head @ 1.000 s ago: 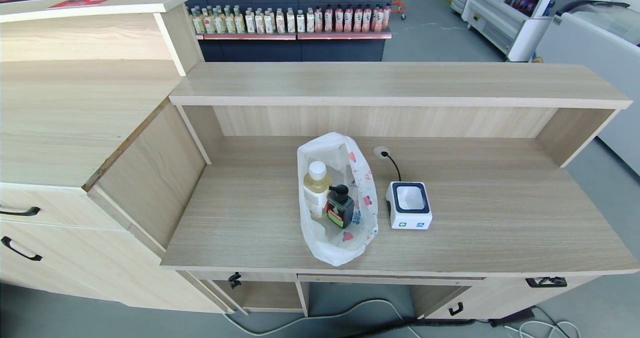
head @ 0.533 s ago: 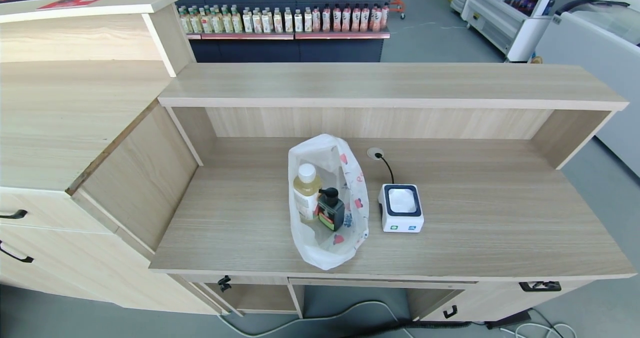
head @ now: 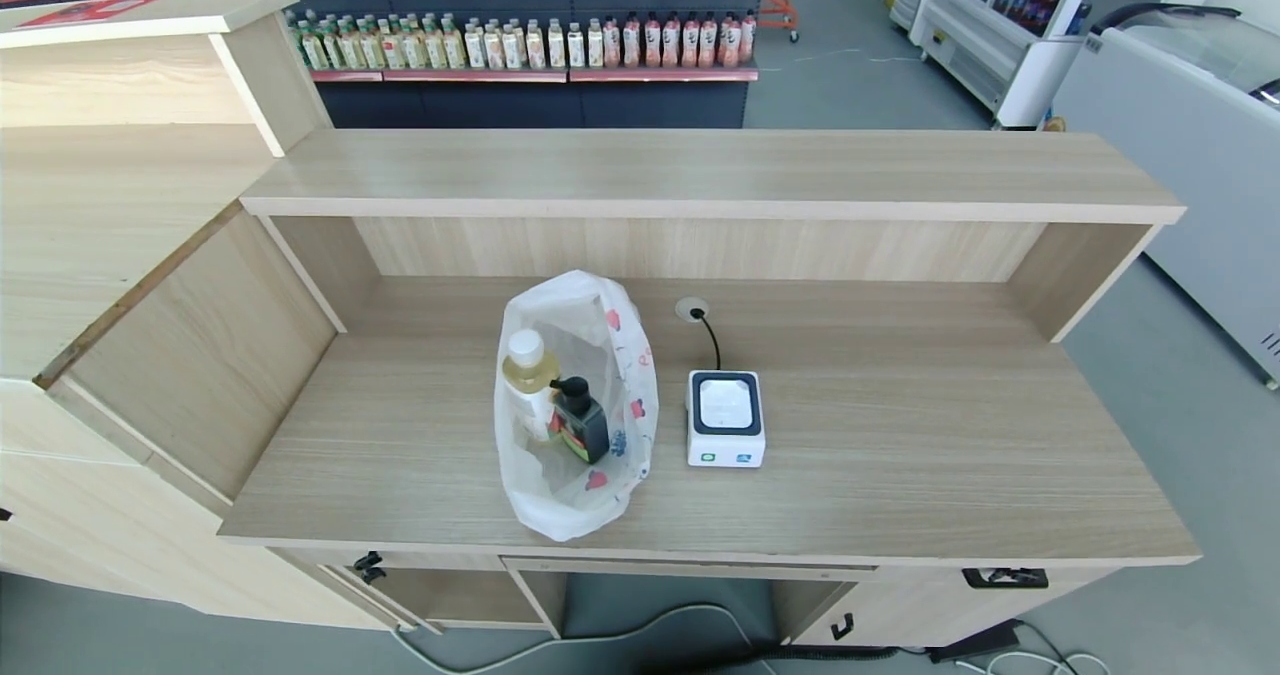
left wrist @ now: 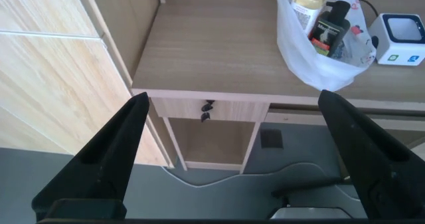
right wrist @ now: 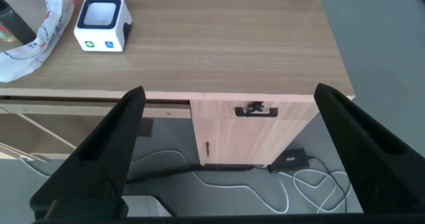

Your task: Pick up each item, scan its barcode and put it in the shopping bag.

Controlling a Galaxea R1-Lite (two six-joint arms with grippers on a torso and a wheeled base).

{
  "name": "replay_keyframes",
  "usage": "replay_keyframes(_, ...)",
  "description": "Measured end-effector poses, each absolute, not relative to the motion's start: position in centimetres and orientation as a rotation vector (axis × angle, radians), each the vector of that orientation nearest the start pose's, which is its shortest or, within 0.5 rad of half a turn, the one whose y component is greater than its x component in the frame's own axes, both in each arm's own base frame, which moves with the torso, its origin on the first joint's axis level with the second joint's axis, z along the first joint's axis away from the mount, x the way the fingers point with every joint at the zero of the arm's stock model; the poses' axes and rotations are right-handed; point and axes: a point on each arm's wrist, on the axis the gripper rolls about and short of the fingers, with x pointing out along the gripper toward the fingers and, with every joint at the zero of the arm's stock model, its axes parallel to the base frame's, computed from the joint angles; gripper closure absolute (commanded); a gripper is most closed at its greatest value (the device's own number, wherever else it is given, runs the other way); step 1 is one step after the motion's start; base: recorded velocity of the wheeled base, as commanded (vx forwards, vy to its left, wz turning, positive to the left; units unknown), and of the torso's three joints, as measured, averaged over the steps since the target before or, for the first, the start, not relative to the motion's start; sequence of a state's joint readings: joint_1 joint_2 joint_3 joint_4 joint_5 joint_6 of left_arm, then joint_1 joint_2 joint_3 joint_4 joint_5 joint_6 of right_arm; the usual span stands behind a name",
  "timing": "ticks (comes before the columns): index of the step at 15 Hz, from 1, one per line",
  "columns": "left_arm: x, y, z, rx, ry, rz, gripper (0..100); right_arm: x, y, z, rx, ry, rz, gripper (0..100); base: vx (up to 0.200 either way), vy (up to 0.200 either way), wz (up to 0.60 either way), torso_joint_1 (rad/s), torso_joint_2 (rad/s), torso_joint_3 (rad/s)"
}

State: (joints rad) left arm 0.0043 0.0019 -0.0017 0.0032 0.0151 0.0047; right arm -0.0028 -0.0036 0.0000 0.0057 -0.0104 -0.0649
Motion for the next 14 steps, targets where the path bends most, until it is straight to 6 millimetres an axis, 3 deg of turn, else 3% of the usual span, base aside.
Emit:
replay_keyframes(4,-2.28,0.02,7.57,0.002,0.003,0.022,0,-2.3,-0.02,7.48,-0.064,0.003,-0.011,0,0.0,-0.05,0.0,0.002,0.0,0.001)
replay_keyframes(11,-2.27,0.03,7.56,0.009,0.005,0.016,0,-2.3,-0.01,7.48,-0.059,0.004,-0.015,0,0.2,0.0,0.0,0.007,0.0,0.003)
replay_keyframes(14,-2.28,0.04,7.57,0.007,0.003,0.017,0,-2.3,-0.01,7.48,-0.058,0.003,-0.014,0,0.0,0.0,0.0,0.0,0.0,0.0)
